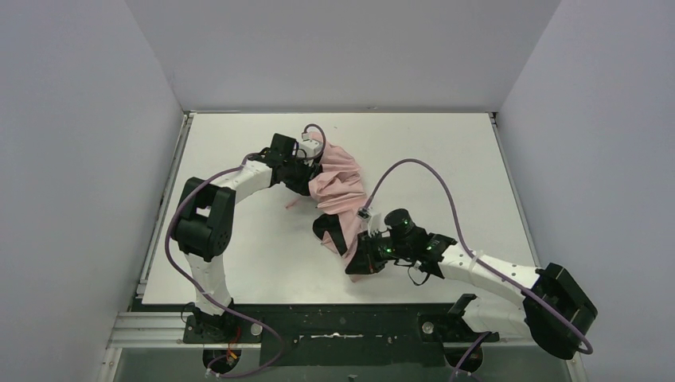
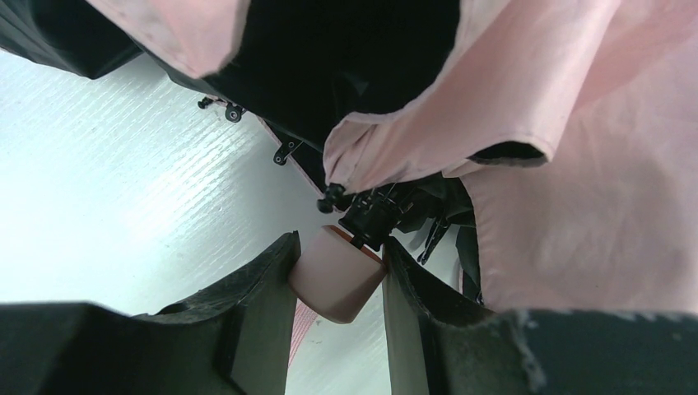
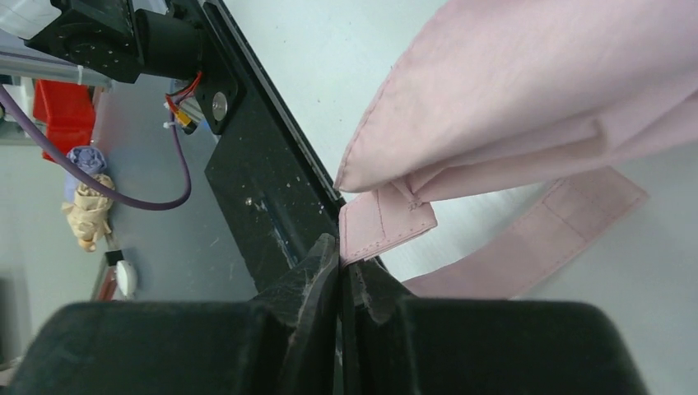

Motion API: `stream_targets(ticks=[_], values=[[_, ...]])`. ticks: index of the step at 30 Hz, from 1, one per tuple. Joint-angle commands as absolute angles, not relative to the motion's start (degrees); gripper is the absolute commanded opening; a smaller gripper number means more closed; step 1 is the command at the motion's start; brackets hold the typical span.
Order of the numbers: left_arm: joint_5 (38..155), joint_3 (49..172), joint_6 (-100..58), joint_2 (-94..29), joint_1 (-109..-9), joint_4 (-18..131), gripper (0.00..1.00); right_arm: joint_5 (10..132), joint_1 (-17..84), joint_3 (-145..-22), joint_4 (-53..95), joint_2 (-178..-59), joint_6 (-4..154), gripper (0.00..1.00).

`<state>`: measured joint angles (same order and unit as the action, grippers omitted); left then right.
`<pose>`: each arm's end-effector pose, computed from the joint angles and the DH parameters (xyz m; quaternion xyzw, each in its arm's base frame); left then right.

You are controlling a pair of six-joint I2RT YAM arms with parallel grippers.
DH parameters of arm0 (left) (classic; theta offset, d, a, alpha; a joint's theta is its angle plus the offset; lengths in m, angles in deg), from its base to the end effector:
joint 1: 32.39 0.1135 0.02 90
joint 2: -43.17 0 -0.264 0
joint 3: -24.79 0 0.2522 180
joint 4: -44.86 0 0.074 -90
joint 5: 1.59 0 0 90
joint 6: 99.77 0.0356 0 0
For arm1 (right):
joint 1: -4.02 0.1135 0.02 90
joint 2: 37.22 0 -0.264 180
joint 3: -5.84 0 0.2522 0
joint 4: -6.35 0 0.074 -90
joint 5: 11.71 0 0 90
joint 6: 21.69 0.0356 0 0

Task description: Put away the umbrella

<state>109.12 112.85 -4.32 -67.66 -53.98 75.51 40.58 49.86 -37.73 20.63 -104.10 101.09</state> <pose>0.3769 -0.1627 0.1765 0.2732 0.8949 -0.2123 0.2817 0.1438 0.1794 0.1942 -0.2383 0.8273 0.4891 0.1396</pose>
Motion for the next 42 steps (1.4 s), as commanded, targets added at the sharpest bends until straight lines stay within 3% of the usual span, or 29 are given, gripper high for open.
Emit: stream_targets(ticks=[1,9,17,29,42], values=[[106.8,115.1,-5.1,-67.1,-53.3,71.4,0.00,38.5,50.2,-41.4,26.9,-101.6,106.1,0.04],[105.9,115.3,-5.2,-67.4,-53.3,71.4,0.00,31.5,50.6,-44.6,29.1,-99.1,111.6,0.11],[103.4,116.0,-4.7,-67.6,-53.5,70.0,0.00,41.7,50.9,-41.2,34.7,-99.4,108.9,0.06],[100.1,116.5,-4.7,-68.5,-53.7,66.8,0.00,45.2,53.9,-35.2,32.9,-99.9,113.5,0.04],[100.3,115.5,-3.0,-68.9,-54.8,64.8,0.00,54.4,54.0,-33.9,39.5,-106.6,113.3,0.14]])
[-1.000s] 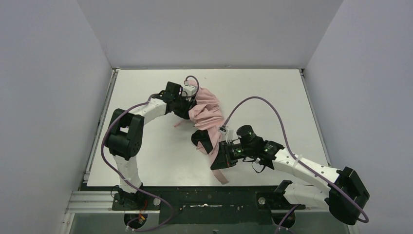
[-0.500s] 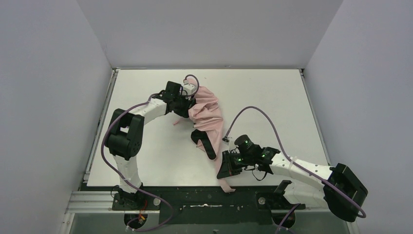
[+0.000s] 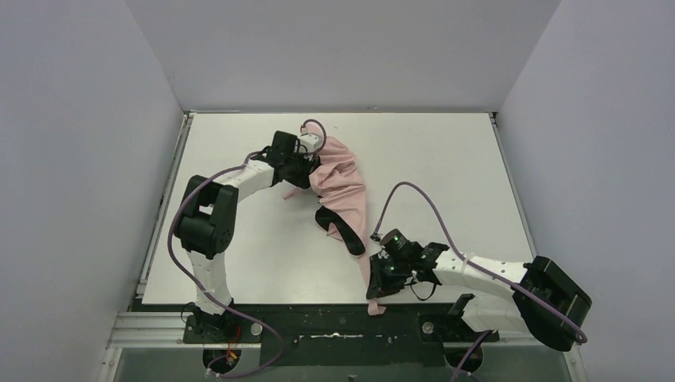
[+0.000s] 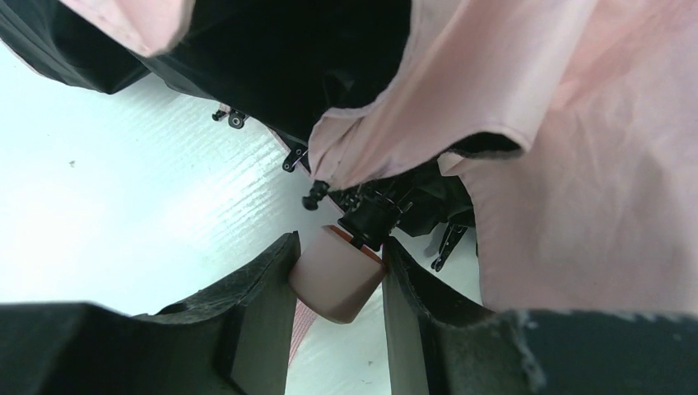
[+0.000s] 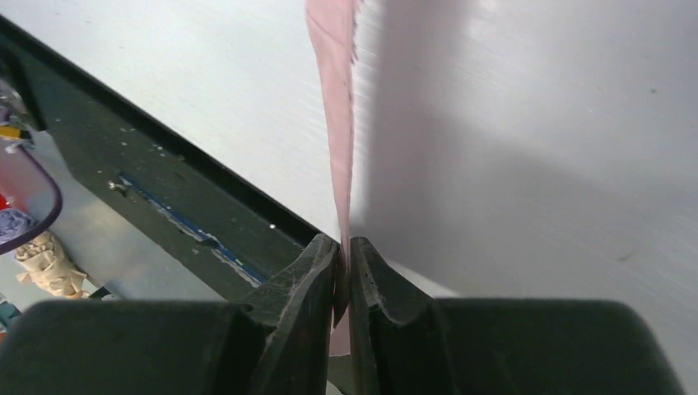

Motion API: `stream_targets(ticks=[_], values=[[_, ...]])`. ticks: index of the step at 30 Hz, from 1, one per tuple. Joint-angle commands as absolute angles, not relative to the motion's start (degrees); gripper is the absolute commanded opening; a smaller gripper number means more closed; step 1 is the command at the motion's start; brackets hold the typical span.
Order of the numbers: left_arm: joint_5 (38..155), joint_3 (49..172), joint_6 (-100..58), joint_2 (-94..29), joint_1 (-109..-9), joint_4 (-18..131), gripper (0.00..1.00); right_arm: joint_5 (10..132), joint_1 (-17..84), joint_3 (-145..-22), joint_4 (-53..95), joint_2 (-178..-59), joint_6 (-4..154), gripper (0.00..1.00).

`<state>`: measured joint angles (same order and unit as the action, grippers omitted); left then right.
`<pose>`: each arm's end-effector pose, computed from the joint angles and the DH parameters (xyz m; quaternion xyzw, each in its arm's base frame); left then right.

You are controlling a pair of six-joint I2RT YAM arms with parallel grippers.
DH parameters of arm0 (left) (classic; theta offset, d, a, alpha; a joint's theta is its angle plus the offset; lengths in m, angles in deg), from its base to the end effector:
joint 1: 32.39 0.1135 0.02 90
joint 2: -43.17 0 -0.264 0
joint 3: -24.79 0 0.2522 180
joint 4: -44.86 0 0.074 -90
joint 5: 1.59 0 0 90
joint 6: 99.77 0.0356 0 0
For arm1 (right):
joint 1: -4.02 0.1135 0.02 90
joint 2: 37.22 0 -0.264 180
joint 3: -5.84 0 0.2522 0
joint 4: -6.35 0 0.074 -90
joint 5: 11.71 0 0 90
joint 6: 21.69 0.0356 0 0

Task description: Put away the umbrella

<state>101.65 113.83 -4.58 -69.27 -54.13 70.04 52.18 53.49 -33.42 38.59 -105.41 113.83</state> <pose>0.3909 -0.1647 0.1759 0.2560 0.8941 -0.1573 0.3321 0.1140 0.1574 0.1438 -0.0887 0.9410 0.3266 0.0026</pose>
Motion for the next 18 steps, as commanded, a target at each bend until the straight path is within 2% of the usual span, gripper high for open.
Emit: stream_targets(ticks=[1,7,12,18], values=[[100.4,115.3,-2.6,-68.9,-55.0,64.8,0.00,54.8,53.9,-34.1,39.8,-106.9,112.9,0.15],[100.5,114.1,-1.4,-68.3,-55.8,63.7,0.00,55.4,53.9,-34.5,40.9,-108.2,112.1,0.16],[100.9,113.7,-0.8,-68.0,-55.9,63.0,0.00,57.0,53.9,-38.4,47.3,-105.6,109.8,0.31],[100.3,113.0,-0.1,-67.7,-56.2,61.8,0.00,59.5,53.1,-46.3,56.4,-103.6,105.9,0.36]])
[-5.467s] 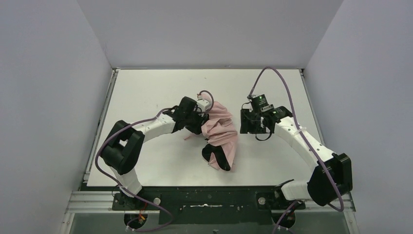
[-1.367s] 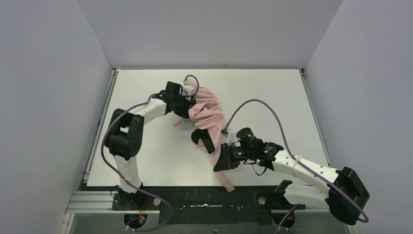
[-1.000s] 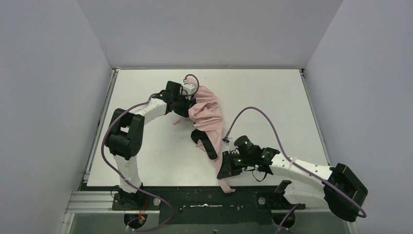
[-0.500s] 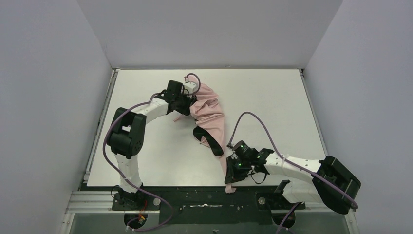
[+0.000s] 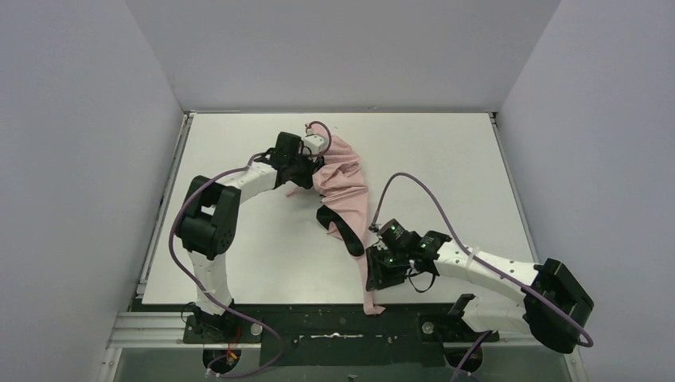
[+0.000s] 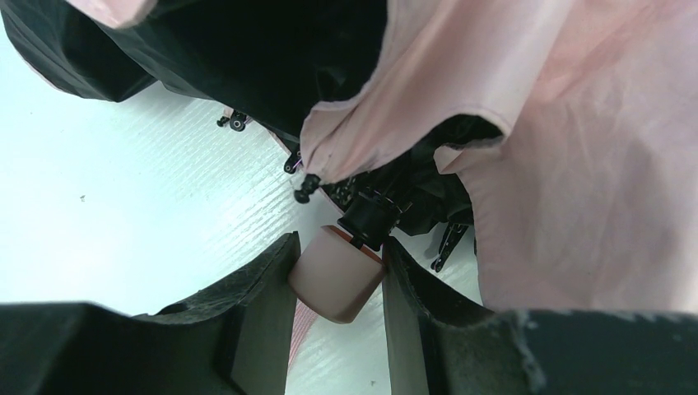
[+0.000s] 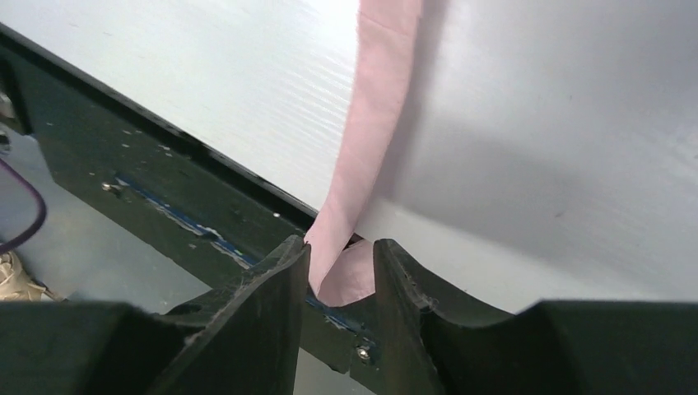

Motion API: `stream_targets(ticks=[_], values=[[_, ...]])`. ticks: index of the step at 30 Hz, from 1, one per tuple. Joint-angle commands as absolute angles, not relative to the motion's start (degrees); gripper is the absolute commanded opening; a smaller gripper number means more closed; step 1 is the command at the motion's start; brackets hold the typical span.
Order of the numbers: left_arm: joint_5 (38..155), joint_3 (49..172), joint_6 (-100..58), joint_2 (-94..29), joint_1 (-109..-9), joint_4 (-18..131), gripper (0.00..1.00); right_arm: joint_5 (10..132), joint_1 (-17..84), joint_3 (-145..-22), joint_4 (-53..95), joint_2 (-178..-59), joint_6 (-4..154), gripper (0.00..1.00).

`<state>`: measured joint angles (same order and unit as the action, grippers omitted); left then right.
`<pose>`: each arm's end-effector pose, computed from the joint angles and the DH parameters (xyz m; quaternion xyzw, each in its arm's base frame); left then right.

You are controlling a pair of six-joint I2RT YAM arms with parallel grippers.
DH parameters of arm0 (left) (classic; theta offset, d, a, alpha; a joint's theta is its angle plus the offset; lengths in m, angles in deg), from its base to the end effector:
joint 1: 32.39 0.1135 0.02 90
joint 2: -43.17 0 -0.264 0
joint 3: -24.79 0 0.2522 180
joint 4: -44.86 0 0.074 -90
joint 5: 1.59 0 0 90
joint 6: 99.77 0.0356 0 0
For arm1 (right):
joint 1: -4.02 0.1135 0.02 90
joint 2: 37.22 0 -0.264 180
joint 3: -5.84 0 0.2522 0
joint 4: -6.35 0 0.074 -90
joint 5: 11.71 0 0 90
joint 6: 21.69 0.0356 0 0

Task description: Put away the umbrella

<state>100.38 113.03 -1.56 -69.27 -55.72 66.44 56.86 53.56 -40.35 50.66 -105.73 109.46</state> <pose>0.3889 -0.1758 0.1761 0.2882 0.8761 -0.1450 0.3584 0.1193 0.1599 0.1650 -0.1079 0.9569 0.2695 0.0103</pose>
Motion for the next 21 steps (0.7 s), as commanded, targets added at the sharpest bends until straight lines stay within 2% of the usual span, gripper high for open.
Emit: stream_targets(ticks=[1,5,10,14,21], values=[[100.2,113.1,-0.1,-67.7,-56.2,61.8,0.00,58.8,52.9,-46.7,56.6,-103.7,105.7,0.36],[97.8,113.3,0.2,-67.9,-56.1,60.8,0.00,58.4,52.5,-48.6,56.9,-104.0,105.1,0.39],[96.7,116.0,-0.1,-69.6,-55.9,60.9,0.00,62.5,50.4,-53.0,60.4,-104.9,102.2,0.47],[95.0,119.8,0.2,-71.7,-56.0,62.0,0.00,64.5,48.4,-54.4,60.8,-104.3,102.3,0.48],[97.9,122.4,2.8,-73.2,-56.0,63.9,0.00,76.1,44.6,-58.4,62.9,-100.5,101.1,0.56]])
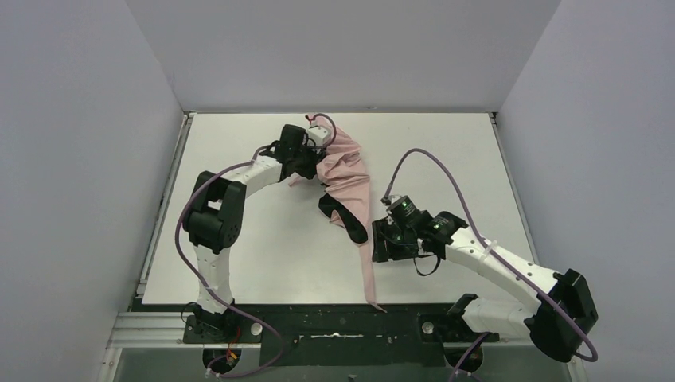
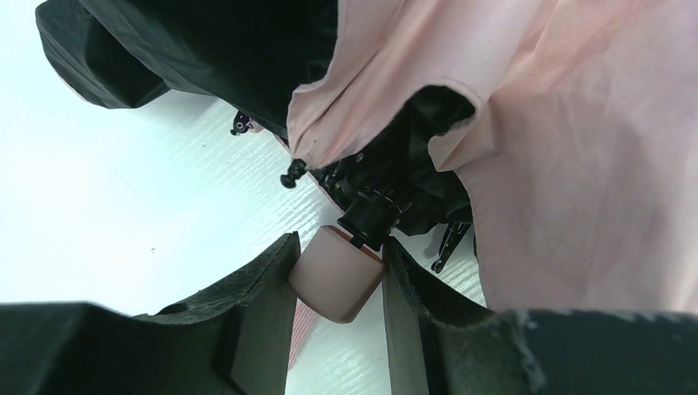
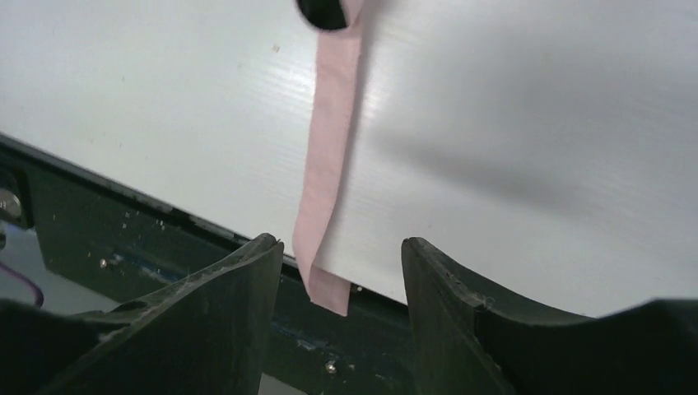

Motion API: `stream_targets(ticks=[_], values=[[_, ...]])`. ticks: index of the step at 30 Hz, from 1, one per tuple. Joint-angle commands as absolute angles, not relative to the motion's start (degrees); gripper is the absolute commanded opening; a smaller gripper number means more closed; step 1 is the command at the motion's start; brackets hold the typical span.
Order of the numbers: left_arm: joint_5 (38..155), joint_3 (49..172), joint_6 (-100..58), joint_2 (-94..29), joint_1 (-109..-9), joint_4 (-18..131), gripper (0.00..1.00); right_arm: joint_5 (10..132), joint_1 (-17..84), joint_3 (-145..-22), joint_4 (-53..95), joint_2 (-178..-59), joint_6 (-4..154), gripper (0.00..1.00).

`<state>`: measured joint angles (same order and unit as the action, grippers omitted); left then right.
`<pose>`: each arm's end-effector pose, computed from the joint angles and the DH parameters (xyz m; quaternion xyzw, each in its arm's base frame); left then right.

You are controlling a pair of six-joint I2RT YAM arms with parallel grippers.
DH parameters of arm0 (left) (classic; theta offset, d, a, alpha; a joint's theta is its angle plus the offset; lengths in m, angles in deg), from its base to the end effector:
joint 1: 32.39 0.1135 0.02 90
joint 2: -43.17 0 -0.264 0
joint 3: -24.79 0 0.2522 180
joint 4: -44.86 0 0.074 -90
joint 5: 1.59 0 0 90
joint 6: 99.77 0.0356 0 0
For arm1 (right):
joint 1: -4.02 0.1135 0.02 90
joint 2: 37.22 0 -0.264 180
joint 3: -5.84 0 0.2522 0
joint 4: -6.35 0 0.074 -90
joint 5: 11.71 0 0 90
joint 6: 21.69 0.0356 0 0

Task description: Put away the umbrella

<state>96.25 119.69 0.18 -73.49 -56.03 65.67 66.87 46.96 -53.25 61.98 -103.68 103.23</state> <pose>0.4132 -0.1862 0.1820 0.2903 0.8665 -0.1100 0.3909 0.1519 0.1510 0.2262 -0.0908 0.9636 0.2212 0.1199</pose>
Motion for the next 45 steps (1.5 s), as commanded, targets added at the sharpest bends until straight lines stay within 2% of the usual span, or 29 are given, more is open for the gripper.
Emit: stream_targets(ticks=[1,4,7,11,13,18,25,33,39,45], values=[[99.3,121.9,3.5,-72.9,-56.1,63.8,0.00,78.5,43.7,-59.5,62.4,-100.4,100.2,0.58],[102.1,118.7,6.1,-70.8,-56.8,61.9,0.00,85.2,40.2,-61.7,57.5,-100.2,97.1,0.60],[106.0,111.3,9.9,-67.8,-58.1,53.0,0.00,87.7,36.5,-60.3,45.4,-99.9,92.0,0.63],[104.1,106.3,14.2,-66.2,-61.4,48.2,0.00,83.1,32.0,-56.5,27.9,-100.8,85.9,0.63],[104.2,105.6,14.6,-66.3,-62.4,48.1,0.00,74.6,27.6,-60.7,31.1,-104.4,83.6,0.71],[105.1,98.9,18.5,-63.8,-64.2,40.2,0.00,49.8,18.6,-68.8,33.3,-113.7,76.9,0.75],[110.8,87.4,26.8,-60.3,-65.5,25.4,0.00,33.0,13.7,-79.7,38.7,-126.0,66.4,0.90],[105.0,82.0,33.5,-58.8,-69.1,22.3,0.00,26.4,15.3,-81.9,41.3,-131.8,58.9,0.92],[101.5,78.5,33.8,-58.5,-70.1,15.4,0.00,30.6,21.9,-81.2,49.5,-133.5,45.4,0.92],[99.9,77.5,33.8,-58.5,-70.4,13.1,0.00,34.5,23.1,-79.6,50.8,-135.6,43.7,0.92]])
